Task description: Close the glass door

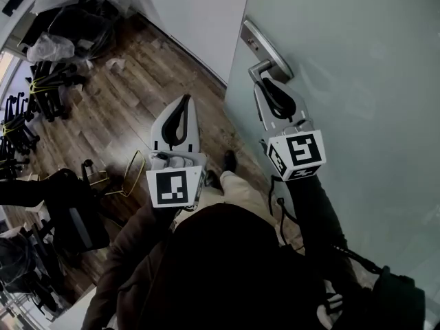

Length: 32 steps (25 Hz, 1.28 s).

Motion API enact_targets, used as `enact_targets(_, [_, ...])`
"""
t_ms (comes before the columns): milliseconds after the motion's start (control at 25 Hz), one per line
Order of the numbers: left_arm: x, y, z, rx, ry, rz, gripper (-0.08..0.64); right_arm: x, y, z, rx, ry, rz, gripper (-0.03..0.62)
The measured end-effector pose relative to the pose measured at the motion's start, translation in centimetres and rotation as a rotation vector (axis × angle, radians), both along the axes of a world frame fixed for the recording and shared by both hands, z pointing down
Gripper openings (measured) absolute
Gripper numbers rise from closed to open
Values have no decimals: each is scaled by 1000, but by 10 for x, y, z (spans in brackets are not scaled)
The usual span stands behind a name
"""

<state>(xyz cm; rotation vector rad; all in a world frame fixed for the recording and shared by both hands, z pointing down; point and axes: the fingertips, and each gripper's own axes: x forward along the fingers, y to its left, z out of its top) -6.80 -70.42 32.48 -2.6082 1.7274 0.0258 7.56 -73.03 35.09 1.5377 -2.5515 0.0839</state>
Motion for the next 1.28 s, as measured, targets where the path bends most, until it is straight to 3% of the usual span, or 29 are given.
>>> enact_targets(200, [-25,38,19,-2,-21,-39,-5,-37,24,9,6,-11,-65,57])
enact_targets(520, [-78,130,13,9,-3,-195,-4,-112,99,1,-11,-22,-191,57])
enact_targets(640, [-90,174,10,7,-34,-227,-3,-143,132,-4,-16,-31,-246,57])
enact_targets(760, [-115,221,2,-10,-32,-303,-4,-178,172,-6,-27,-49,-326,57])
enact_targets(1040, [-185,322,-14,33,5,-494,-3,-246,270,-5,-50,-29,-493,58])
enact_targets(1280, [-232,415,-5,41,-7,-595,-3,-298,374,2,-52,-34,-648,61])
